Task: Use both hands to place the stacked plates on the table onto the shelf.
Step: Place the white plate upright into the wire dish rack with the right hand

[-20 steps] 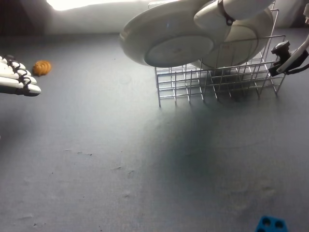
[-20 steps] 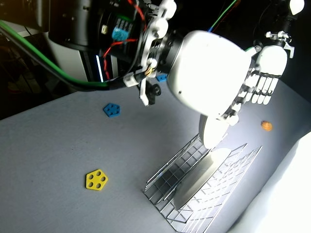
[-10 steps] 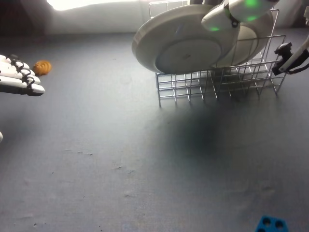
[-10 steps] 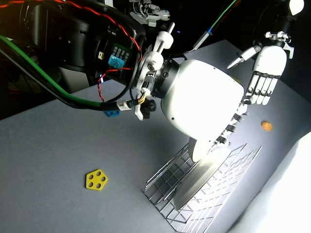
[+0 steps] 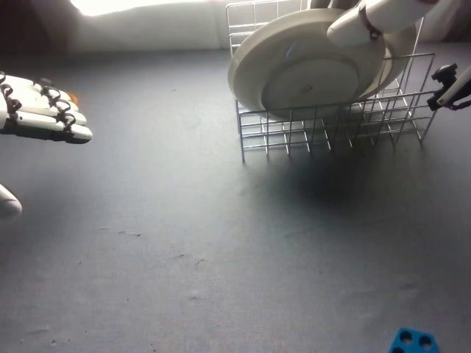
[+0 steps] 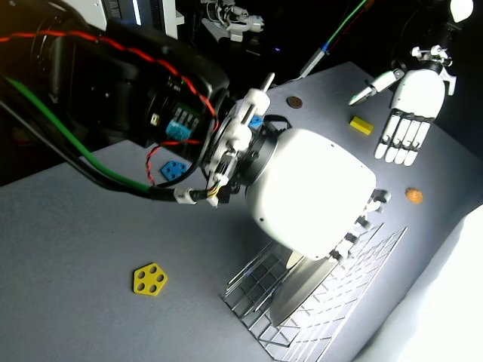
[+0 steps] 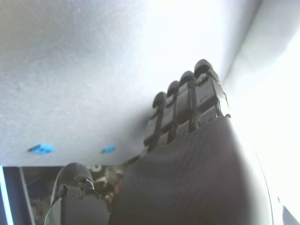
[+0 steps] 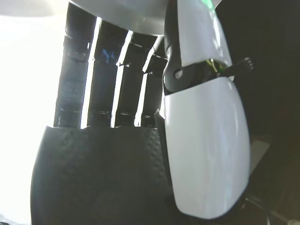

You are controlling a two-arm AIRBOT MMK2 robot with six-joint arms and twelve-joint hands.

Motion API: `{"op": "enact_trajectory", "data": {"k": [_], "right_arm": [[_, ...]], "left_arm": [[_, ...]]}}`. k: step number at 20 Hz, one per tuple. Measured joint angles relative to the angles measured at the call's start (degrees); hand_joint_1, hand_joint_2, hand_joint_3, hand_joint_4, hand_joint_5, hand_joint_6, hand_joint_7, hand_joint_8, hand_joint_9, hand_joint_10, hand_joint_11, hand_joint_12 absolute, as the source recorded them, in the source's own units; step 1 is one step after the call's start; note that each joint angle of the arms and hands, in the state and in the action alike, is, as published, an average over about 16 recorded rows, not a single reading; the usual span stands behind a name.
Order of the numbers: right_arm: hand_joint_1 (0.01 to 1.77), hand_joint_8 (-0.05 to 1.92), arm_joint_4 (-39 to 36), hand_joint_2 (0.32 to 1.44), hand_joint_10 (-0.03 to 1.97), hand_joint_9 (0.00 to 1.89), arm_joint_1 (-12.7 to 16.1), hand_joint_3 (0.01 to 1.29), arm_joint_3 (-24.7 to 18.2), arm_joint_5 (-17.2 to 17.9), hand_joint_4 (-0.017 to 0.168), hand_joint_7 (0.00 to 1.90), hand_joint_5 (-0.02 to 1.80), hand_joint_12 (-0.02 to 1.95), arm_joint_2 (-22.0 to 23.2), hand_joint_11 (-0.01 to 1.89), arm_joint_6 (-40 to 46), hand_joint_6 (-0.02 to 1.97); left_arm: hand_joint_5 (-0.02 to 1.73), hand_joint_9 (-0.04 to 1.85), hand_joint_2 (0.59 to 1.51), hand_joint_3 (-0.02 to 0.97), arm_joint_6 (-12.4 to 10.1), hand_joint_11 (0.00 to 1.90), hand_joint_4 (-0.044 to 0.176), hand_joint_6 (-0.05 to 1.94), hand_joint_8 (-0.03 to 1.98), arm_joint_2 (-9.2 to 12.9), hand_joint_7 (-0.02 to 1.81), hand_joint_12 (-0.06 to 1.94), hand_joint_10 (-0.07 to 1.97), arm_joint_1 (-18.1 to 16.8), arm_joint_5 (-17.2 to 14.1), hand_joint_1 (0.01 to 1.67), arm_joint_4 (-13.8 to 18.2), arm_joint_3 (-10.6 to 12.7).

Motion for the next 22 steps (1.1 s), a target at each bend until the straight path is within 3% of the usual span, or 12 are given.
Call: {"op": "enact_trajectory", "data": {"k": [12, 18, 22], "right_arm": [[1.37, 0.73, 0.0, 0.98, 1.00, 0.98, -2.4, 0.01, 3.0, 0.9, -0.008, 1.05, 0.90, 1.18, -2.8, 0.78, 0.0, 0.87], [1.37, 0.76, -0.2, 0.98, 1.02, 0.98, -3.0, 0.01, 3.4, 1.4, -0.008, 1.04, 0.89, 1.22, -3.6, 0.77, 0.1, 0.87], [1.35, 0.76, -0.5, 0.99, 0.93, 0.96, -3.1, 0.01, 3.4, 1.6, -0.007, 1.02, 0.89, 1.25, -3.7, 0.73, 0.1, 0.89]], "left_arm": [[0.02, 0.02, 0.976, 0.021, 1.2, 0.02, 0.006, 0.00, 0.00, 0.6, 0.02, 0.01, -0.05, -2.8, -1.1, 0.01, 0.3, -3.1], [0.02, 0.02, 0.976, 0.021, 2.8, 0.02, 0.006, 0.00, 0.00, 1.3, 0.02, 0.01, -0.05, -4.5, -1.3, 0.01, 0.5, -5.0], [0.02, 0.02, 0.976, 0.021, 4.5, 0.02, 0.006, 0.00, 0.00, 2.1, 0.02, 0.01, -0.05, -5.8, -1.3, 0.01, 0.5, -6.7]]}}
